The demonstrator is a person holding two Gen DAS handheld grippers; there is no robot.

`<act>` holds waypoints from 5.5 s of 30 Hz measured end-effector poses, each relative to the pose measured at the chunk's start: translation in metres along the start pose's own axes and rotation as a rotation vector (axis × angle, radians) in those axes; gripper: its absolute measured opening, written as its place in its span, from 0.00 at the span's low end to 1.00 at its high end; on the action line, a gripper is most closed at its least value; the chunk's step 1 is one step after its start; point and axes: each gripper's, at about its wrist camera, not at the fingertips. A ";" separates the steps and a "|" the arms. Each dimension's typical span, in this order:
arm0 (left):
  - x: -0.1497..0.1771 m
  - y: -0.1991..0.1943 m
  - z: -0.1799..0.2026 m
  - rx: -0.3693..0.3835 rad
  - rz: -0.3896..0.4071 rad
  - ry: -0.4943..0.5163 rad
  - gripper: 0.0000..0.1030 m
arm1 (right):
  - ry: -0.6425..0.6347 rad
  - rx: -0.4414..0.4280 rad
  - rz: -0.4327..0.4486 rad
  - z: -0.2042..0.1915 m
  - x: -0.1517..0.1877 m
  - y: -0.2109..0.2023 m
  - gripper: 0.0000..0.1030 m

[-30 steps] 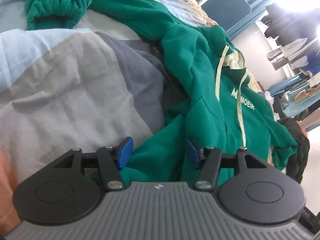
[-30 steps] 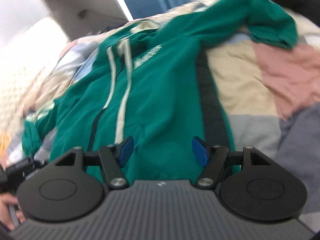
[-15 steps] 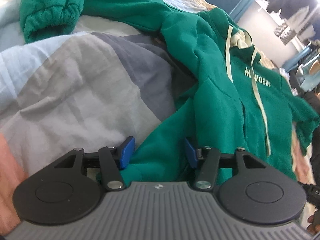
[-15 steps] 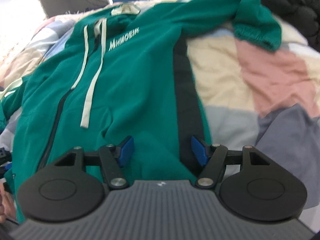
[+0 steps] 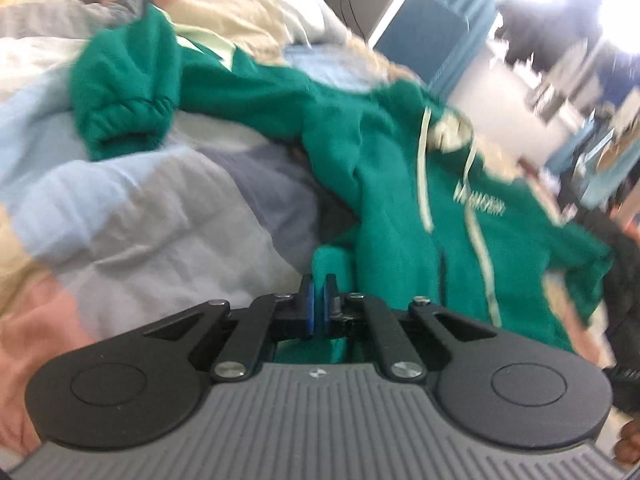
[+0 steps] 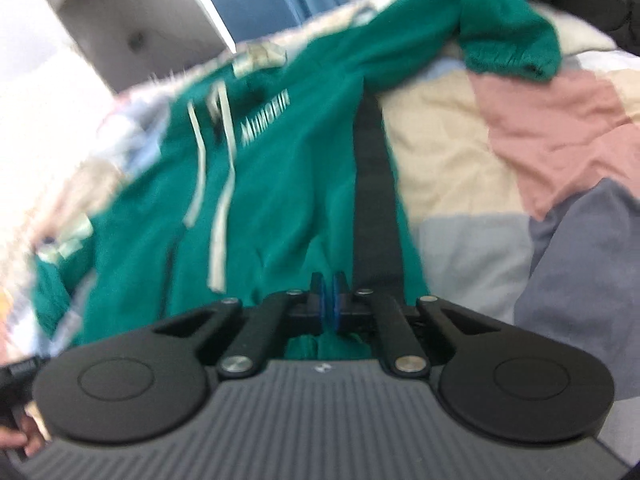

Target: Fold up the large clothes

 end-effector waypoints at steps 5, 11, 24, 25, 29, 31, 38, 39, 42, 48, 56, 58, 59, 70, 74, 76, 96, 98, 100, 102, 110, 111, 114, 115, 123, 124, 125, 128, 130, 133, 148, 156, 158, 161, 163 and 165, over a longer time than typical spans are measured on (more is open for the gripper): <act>-0.014 -0.041 -0.003 -0.021 0.000 -0.027 0.04 | 0.067 -0.013 0.056 0.011 -0.007 -0.024 0.06; -0.008 -0.054 -0.004 -0.110 -0.079 0.043 0.04 | 0.061 0.106 -0.023 0.014 -0.005 -0.017 0.06; -0.009 -0.056 -0.017 -0.125 -0.076 0.003 0.10 | -0.026 0.144 -0.023 0.007 -0.002 -0.022 0.10; -0.011 -0.058 -0.016 -0.120 -0.067 0.004 0.17 | -0.027 0.143 -0.023 0.007 -0.003 -0.022 0.11; -0.021 -0.064 -0.008 -0.076 -0.032 -0.001 0.44 | -0.024 0.139 0.010 0.005 -0.005 -0.024 0.44; -0.025 -0.062 0.000 -0.065 -0.009 0.033 0.45 | -0.045 0.133 0.031 0.001 -0.005 -0.025 0.44; -0.019 -0.019 0.023 -0.010 -0.066 0.062 0.49 | -0.113 0.115 0.051 -0.009 -0.004 -0.020 0.45; -0.016 -0.009 0.027 0.007 -0.084 0.060 0.49 | -0.118 0.117 0.049 -0.009 -0.004 -0.018 0.45; -0.009 0.014 0.042 0.040 -0.106 0.056 0.49 | -0.135 0.100 0.045 -0.012 -0.003 -0.011 0.45; -0.007 0.047 0.084 0.052 -0.090 0.138 0.49 | -0.220 0.054 0.030 -0.031 0.000 0.001 0.45; -0.002 0.092 0.104 0.031 -0.063 0.245 0.49 | -0.303 0.002 0.075 -0.052 -0.002 0.016 0.45; 0.002 0.103 0.098 0.014 -0.062 0.262 0.49 | -0.324 -0.022 0.107 -0.056 -0.004 0.019 0.45; 0.005 0.107 0.094 0.007 -0.064 0.266 0.49 | -0.335 -0.036 0.120 -0.058 -0.004 0.020 0.45; 0.019 0.124 0.075 0.023 -0.086 0.270 0.49 | -0.377 -0.019 -0.014 -0.057 0.012 0.067 0.43; 0.020 0.122 0.076 0.026 -0.087 0.274 0.49 | -0.291 0.026 -0.149 -0.042 0.024 0.088 0.42; 0.021 0.120 0.076 0.026 -0.085 0.280 0.49 | -0.260 0.021 -0.156 -0.038 0.026 0.090 0.42; 0.017 0.098 0.082 0.129 -0.023 0.250 0.55 | -0.007 0.034 0.097 -0.013 -0.064 0.059 0.44; 0.018 0.099 0.085 0.132 -0.017 0.259 0.56 | 0.037 0.047 0.111 -0.006 -0.078 0.063 0.45; 0.019 0.101 0.087 0.141 -0.013 0.264 0.56 | 0.048 0.056 0.124 0.001 -0.093 0.071 0.45; 0.020 0.102 0.090 0.154 -0.007 0.269 0.56 | 0.049 0.080 0.148 0.009 -0.105 0.078 0.56; 0.029 0.115 0.102 0.204 -0.009 0.318 0.59 | 0.176 0.149 0.162 0.063 -0.132 0.144 0.83; 0.030 0.117 0.104 0.204 -0.008 0.323 0.59 | 0.197 0.146 0.160 0.070 -0.133 0.155 0.83; 0.034 0.127 0.109 0.198 -0.011 0.348 0.60 | 0.231 0.116 0.159 0.087 -0.137 0.187 0.83; 0.035 0.130 0.109 0.199 -0.011 0.351 0.61 | 0.241 0.101 0.171 0.091 -0.138 0.196 0.83; 0.042 0.152 0.113 0.226 -0.029 0.344 0.63 | 0.104 0.033 0.374 0.087 -0.180 0.216 0.84; 0.043 0.153 0.113 0.230 -0.028 0.343 0.63 | 0.102 0.027 0.426 0.088 -0.187 0.211 0.84; 0.044 0.155 0.113 0.230 -0.029 0.343 0.63 | 0.114 0.019 0.455 0.090 -0.195 0.207 0.84; 0.044 0.160 0.113 0.242 -0.025 0.331 0.63 | 0.196 -0.026 0.514 0.105 -0.218 0.194 0.84; 0.043 0.161 0.112 0.245 -0.025 0.320 0.63 | 0.246 -0.060 0.555 0.114 -0.230 0.181 0.84; 0.042 0.162 0.111 0.251 -0.022 0.306 0.63 | 0.256 -0.095 0.629 0.121 -0.239 0.160 0.84; 0.047 0.153 0.114 0.222 0.003 0.342 0.63 | 0.309 -0.196 0.695 0.139 -0.205 0.080 0.84; 0.046 0.152 0.114 0.198 0.014 0.336 0.63 | 0.753 -0.055 0.558 0.208 -0.143 0.123 0.84; 0.046 0.152 0.113 0.194 0.015 0.330 0.63 | 0.811 -0.073 0.540 0.212 -0.132 0.134 0.83; 0.046 0.154 0.112 0.189 0.015 0.321 0.63 | 0.790 -0.068 0.528 0.204 -0.133 0.144 0.84; 0.046 0.155 0.112 0.187 0.018 0.318 0.63 | 0.787 -0.036 0.561 0.203 -0.139 0.146 0.84; 0.045 0.156 0.111 0.185 0.021 0.311 0.63 | 0.805 0.006 0.623 0.208 -0.148 0.145 0.84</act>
Point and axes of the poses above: each gripper's, at about its wrist camera, not at the fingertips, and y roughly the way its jaws point, z to its right, x to its underside, and after that the axes turned 11 degrees about z, right-handed
